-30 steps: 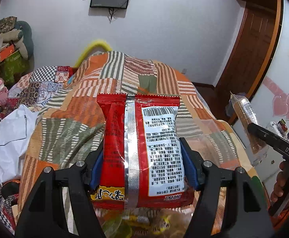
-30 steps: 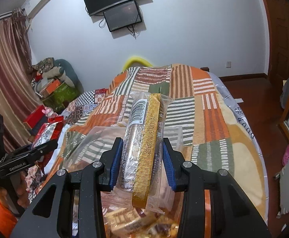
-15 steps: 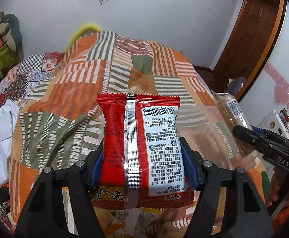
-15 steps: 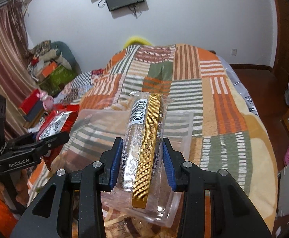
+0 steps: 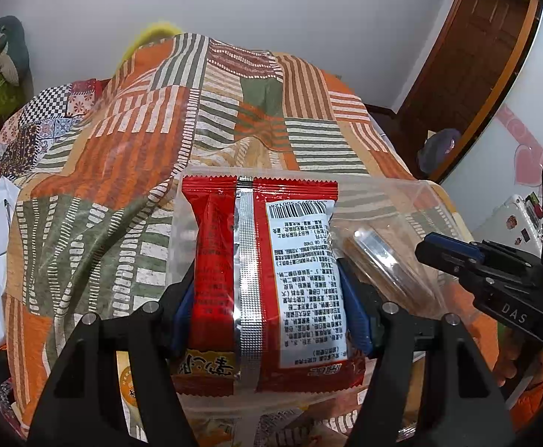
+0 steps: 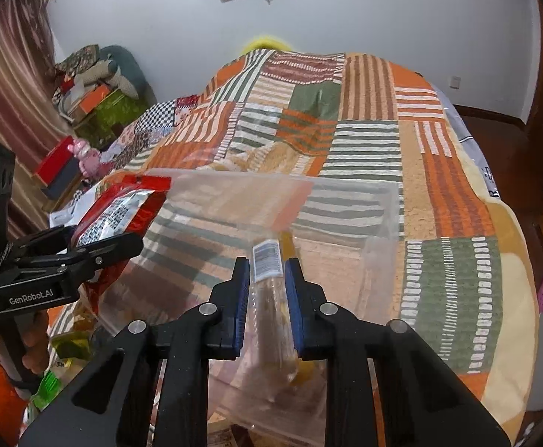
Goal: Organize snacks
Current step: 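Drop the red chip bag into the box with left tool while right tool drops the wafer roll, then grasp the green-zip bag with the left tool while the right tool grasps a square pastry pack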
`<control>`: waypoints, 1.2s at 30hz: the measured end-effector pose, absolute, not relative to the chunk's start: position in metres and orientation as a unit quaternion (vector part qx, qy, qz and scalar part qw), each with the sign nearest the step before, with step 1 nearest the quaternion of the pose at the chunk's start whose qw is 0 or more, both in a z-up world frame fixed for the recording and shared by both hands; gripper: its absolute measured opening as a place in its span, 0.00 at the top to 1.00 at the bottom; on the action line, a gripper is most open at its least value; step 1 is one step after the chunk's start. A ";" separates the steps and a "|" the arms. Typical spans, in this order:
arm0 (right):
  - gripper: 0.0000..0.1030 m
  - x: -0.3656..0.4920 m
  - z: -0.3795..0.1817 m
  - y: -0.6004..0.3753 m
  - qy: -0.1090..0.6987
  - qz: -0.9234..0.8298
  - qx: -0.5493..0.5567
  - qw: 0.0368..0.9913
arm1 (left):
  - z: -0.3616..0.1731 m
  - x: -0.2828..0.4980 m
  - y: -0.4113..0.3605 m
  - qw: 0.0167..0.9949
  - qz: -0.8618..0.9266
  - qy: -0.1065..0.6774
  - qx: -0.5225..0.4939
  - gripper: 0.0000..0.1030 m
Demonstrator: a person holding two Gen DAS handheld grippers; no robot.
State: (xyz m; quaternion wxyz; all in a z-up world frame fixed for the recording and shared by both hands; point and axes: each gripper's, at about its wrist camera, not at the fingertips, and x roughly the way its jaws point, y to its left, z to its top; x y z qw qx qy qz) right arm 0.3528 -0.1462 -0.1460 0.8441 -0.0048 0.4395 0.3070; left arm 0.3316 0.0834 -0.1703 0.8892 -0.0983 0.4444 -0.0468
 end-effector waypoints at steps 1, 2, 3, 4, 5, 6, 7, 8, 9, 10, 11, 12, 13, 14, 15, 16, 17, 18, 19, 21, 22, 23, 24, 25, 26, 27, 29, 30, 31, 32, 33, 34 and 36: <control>0.83 0.353 -0.147 -0.146 0.440 0.307 -0.006 0.844 | -0.170 0.332 0.083 0.889 -0.045 0.445 -0.098 0.35; 0.83 0.352 -0.147 -0.146 0.439 0.308 -0.007 0.844 | -0.170 0.333 0.083 0.889 -0.042 0.446 -0.098 0.35; 0.83 0.350 -0.146 -0.147 0.438 0.308 -0.006 0.845 | -0.170 0.333 0.083 0.888 -0.041 0.447 -0.099 0.34; 0.83 0.350 -0.146 -0.147 0.437 0.308 -0.006 0.845 | -0.170 0.333 0.083 0.887 -0.041 0.448 -0.100 0.34; 0.83 0.349 -0.146 -0.148 0.437 0.307 -0.005 0.845 | -0.170 0.333 0.082 0.887 -0.040 0.450 -0.100 0.33; 0.83 0.348 -0.145 -0.149 0.439 0.309 -0.004 0.844 | -0.170 0.333 0.082 0.887 -0.039 0.450 -0.100 0.32; 0.82 0.347 -0.144 -0.151 0.440 0.311 -0.001 0.843 | -0.169 0.332 0.082 0.887 -0.036 0.450 -0.100 0.29; 0.80 0.346 -0.142 -0.151 0.440 0.311 -0.001 0.842 | -0.168 0.331 0.082 0.887 -0.034 0.450 -0.101 0.25; 0.79 0.345 -0.140 -0.152 0.438 0.311 -0.002 0.843 | -0.167 0.329 0.083 0.888 -0.033 0.448 -0.103 0.25; 0.77 0.343 -0.138 -0.154 0.436 0.309 -0.003 0.845 | -0.164 0.327 0.083 0.888 -0.032 0.446 -0.106 0.25; 0.74 0.341 -0.136 -0.154 0.433 0.308 -0.005 0.847 | -0.163 0.325 0.084 0.889 -0.032 0.444 -0.107 0.25; 0.72 0.338 -0.133 -0.156 0.428 0.307 -0.006 0.850 | -0.161 0.323 0.084 0.889 -0.032 0.443 -0.109 0.25; 0.69 0.337 -0.131 -0.156 0.426 0.306 -0.006 0.851 | -0.158 0.320 0.085 0.890 -0.032 0.441 -0.111 0.25; 0.65 0.334 -0.129 -0.158 0.423 0.306 -0.005 0.853 | -0.155 0.316 0.086 0.891 -0.032 0.439 -0.113 0.25; 0.63 0.331 -0.126 -0.159 0.420 0.306 -0.005 0.855 | -0.151 0.312 0.086 0.892 -0.031 0.436 -0.113 0.25; 0.61 0.329 -0.124 -0.160 0.417 0.305 -0.006 0.856 | -0.148 0.309 0.086 0.894 -0.031 0.434 -0.112 0.25; 0.60 0.326 -0.121 -0.162 0.413 0.303 -0.008 0.859 | -0.144 0.305 0.085 0.895 -0.031 0.430 -0.111 0.25; 0.58 0.324 -0.119 -0.162 0.410 0.302 -0.009 0.860 | -0.140 0.300 0.085 0.898 -0.030 0.426 -0.108 0.25; 0.56 0.321 -0.117 -0.163 0.407 0.301 -0.010 0.862 | -0.137 0.297 0.086 0.899 -0.030 0.423 -0.107 0.25; 0.53 0.315 -0.112 -0.166 0.401 0.301 -0.010 0.865 | -0.130 0.288 0.086 0.902 -0.029 0.417 -0.105 0.24; 0.52 0.313 -0.110 -0.167 0.398 0.301 -0.011 0.867 | -0.127 0.283 0.086 0.904 -0.028 0.414 -0.104 0.24; 0.51 0.309 -0.107 -0.169 0.394 0.300 -0.013 0.869 | -0.124 0.279 0.086 0.905 -0.028 0.412 -0.104 0.24; 0.50 0.306 -0.105 -0.170 0.390 0.299 -0.015 0.871 | -0.121 0.274 0.086 0.906 -0.028 0.409 -0.104 0.23; 0.50 0.302 -0.102 -0.171 0.386 0.299 -0.016 0.872 | -0.118 0.269 0.086 0.907 -0.027 0.407 -0.104 0.23; 0.48 0.298 -0.100 -0.172 0.383 0.299 -0.016 0.874 | -0.115 0.263 0.086 0.908 -0.026 0.405 -0.102 0.22; 0.47 0.295 -0.099 -0.174 0.381 0.299 -0.015 0.875 | -0.113 0.259 0.085 0.909 -0.025 0.403 -0.100 0.22; 0.45 0.289 -0.096 -0.179 0.376 0.300 -0.015 0.877 | -0.109 0.248 0.084 0.912 -0.021 0.399 -0.095 0.21; 0.44 0.287 -0.095 -0.181 0.374 0.299 -0.016 0.877 | -0.107 0.244 0.083 0.912 -0.020 0.398 -0.094 0.21; 0.44 0.283 -0.094 -0.182 0.373 0.299 -0.017 0.878 | -0.105 0.239 0.083 0.913 -0.019 0.397 -0.093 0.21; 0.43 0.280 -0.094 -0.184 0.372 0.299 -0.017 0.879 | -0.104 0.234 0.082 0.913 -0.019 0.396 -0.094 0.20; 0.43 0.277 -0.093 -0.186 0.371 0.299 -0.016 0.879 | -0.103 0.229 0.081 0.913 -0.019 0.396 -0.094 0.20; 0.41 0.274 -0.094 -0.188 0.370 0.299 -0.016 0.880 | -0.102 0.224 0.080 0.913 -0.019 0.396 -0.095 0.20; 0.38 0.269 -0.095 -0.192 0.369 0.297 -0.016 0.881 | -0.102 0.215 0.078 0.913 -0.020 0.396 -0.097 0.19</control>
